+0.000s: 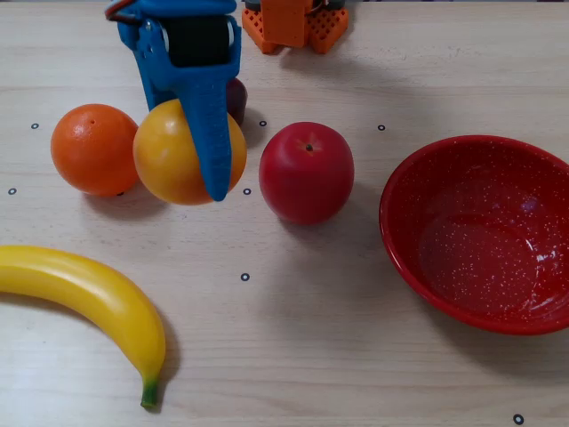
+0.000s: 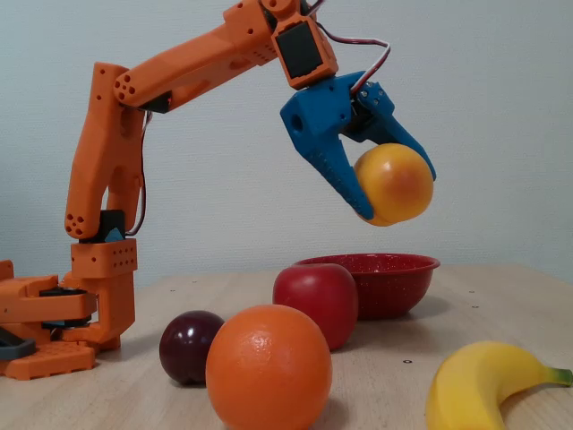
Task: Put peach in the red bowl.
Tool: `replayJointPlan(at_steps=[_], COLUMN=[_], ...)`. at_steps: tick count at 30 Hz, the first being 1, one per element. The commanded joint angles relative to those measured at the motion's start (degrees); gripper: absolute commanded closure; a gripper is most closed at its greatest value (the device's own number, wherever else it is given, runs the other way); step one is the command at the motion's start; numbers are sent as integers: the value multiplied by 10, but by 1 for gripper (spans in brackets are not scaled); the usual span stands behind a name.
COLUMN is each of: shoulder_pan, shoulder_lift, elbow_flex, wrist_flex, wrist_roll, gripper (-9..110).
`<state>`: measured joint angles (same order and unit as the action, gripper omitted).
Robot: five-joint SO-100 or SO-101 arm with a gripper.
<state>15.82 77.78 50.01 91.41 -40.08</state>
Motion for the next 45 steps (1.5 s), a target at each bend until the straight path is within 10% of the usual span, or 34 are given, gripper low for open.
replayJointPlan(at_steps=[1, 45], shoulder_pan=[-15, -405], shoulder_lift=[105, 113], elbow_flex=[-13, 166], wrist_flex=[-33, -229], wrist_roll=[10, 108], gripper=[102, 102])
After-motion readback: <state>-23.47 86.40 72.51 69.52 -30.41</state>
